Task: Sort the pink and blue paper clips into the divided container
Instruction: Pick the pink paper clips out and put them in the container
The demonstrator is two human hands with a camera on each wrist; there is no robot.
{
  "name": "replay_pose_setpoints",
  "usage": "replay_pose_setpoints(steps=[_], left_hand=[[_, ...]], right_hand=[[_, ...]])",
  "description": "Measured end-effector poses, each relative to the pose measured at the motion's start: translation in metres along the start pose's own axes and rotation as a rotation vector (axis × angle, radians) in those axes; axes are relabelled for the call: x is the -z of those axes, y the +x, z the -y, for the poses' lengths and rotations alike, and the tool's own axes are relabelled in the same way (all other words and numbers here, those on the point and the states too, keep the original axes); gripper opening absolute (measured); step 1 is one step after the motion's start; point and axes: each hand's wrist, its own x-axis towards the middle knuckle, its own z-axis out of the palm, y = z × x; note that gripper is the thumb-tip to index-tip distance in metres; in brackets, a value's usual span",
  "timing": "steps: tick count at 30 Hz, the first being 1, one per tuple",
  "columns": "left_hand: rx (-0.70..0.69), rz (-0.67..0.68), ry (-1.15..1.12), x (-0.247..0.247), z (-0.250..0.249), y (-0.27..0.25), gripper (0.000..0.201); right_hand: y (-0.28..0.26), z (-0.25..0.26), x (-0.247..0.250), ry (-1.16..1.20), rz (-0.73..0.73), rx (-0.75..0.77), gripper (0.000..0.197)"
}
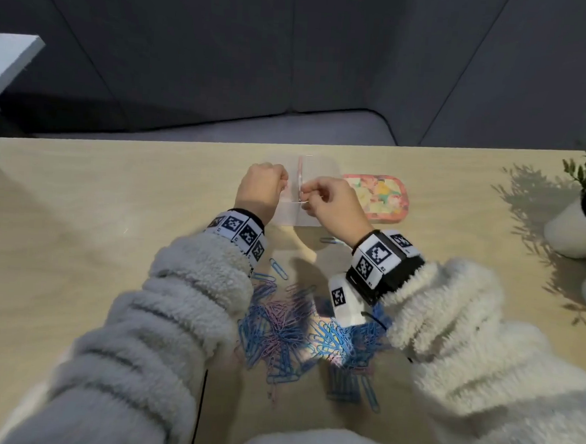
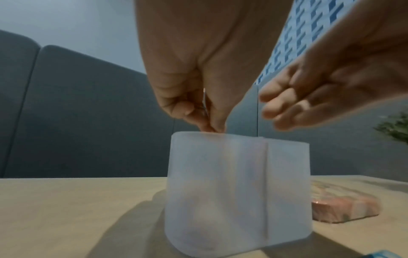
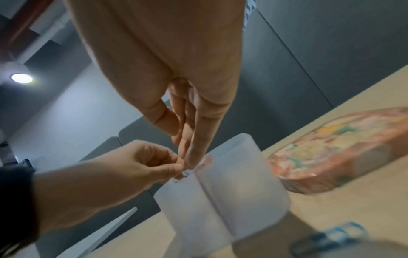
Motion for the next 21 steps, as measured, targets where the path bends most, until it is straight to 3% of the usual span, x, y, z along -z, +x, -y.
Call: replay_pose_setpoints(steps=[3, 6, 9, 12, 16, 18, 21], left_hand=[[-0.031, 0.065, -0.003, -0.005, 0.003, -0.005, 0.025], [-0.109, -0.029, -0.069, 0.0, 0.012, -0.031, 0.021], [-0.096, -0.082, -0.027, 0.008, 0.032, -0.068, 0.016], [-0.019, 0.069, 0.007, 0.006, 0.051, -0.106, 0.013], [0.108, 0.236, -0.022, -0.003, 0.071, -0.139, 0.014], [0.147, 0.257, -0.027, -0.006, 0.076, -0.144, 0.013], [0.223, 0.19, 0.014, -0.006, 0.087, -0.148, 0.012]], right_hand=[[-0.018, -0.015, 0.001, -0.043, 0.077, -0.011, 0.021], [-0.03, -0.027, -0.012, -0.17, 0.216, -0.014, 0.026], [-0.039, -0.038, -0.032, -0.312, 0.347, 0.022, 0.026], [-0.042, -0.043, -0.052, -0.396, 0.419, 0.037, 0.025], [-0.044, -0.045, -0.07, -0.572, 0.541, 0.169, 0.025], [-0.044, -0.051, -0.07, -0.62, 0.532, 0.192, 0.025], [-0.039, -0.062, -0.058, -0.673, 0.401, 0.159, 0.028]])
